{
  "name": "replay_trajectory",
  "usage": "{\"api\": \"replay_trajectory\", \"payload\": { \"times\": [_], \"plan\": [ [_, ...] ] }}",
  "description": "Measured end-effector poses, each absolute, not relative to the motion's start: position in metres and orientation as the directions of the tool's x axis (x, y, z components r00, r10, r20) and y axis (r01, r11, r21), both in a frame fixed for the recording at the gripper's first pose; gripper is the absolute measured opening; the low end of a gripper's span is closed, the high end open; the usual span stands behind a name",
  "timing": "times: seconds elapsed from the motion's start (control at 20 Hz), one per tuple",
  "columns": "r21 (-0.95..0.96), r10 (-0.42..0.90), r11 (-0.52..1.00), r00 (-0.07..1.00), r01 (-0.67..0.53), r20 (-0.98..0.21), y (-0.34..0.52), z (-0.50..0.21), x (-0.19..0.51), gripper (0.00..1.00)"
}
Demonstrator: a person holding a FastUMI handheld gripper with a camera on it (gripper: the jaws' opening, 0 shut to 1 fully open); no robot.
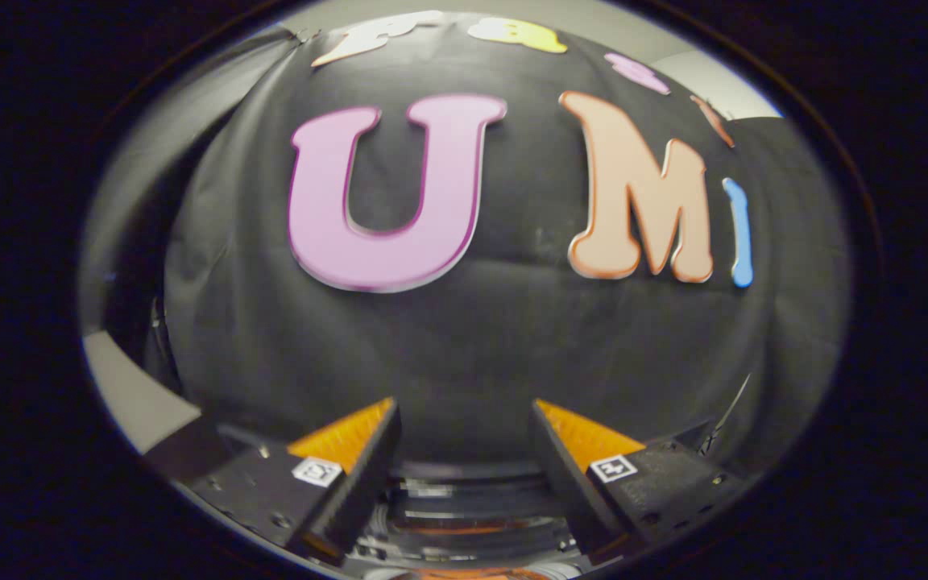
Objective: Put the clothes into the washing machine and then close the washing machine lid.
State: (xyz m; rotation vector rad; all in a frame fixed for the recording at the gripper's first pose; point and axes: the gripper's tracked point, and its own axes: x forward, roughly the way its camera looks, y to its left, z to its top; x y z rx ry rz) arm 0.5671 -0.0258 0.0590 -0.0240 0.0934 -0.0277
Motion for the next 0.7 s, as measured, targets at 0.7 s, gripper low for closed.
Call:
{"api": "replay_trajectory", "payload": {
  "times": [0.7],
  "plan": [
    [-0.045,-0.079,0.996,0.997,0.079,0.014,-0.037,0.063,0.524,0.98]
  ]
}}
